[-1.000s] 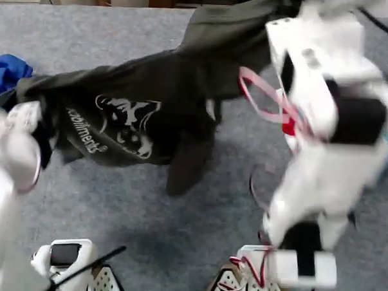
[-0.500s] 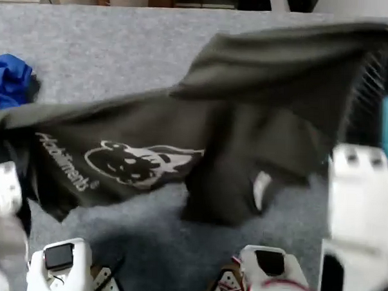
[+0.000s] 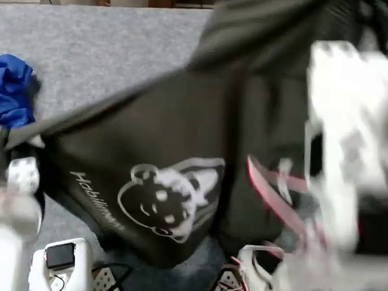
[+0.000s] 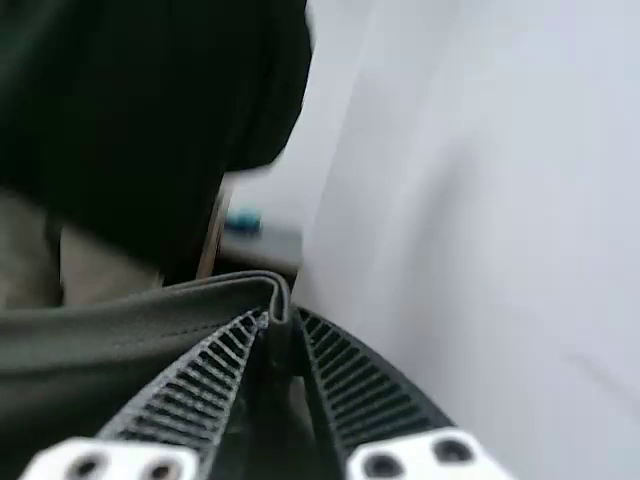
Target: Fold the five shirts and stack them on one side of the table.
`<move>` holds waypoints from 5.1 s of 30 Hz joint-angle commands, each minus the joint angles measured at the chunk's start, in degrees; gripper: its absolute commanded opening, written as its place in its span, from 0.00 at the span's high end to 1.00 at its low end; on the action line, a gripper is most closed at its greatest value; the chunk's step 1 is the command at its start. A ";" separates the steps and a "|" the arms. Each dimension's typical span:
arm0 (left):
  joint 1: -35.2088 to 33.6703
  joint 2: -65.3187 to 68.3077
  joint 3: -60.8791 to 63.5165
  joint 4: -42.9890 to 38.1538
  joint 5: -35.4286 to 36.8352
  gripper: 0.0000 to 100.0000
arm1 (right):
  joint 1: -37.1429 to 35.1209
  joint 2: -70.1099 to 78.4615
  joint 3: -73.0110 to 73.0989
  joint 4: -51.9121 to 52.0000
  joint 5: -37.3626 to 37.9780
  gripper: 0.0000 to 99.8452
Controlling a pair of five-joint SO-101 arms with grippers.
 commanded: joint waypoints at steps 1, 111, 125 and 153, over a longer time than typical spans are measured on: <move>0.26 0.22 16.26 -13.10 3.52 0.98 | -2.42 3.12 18.77 -12.13 5.80 1.00; -1.23 43.21 30.07 -15.30 28.66 0.75 | -6.73 39.52 70.99 -78.77 6.51 1.00; -1.41 45.85 39.03 -28.48 30.15 0.87 | -6.81 39.52 71.25 -78.77 7.38 1.00; 7.91 55.25 38.51 -33.41 36.75 0.88 | -6.81 39.52 71.25 -78.77 7.38 1.00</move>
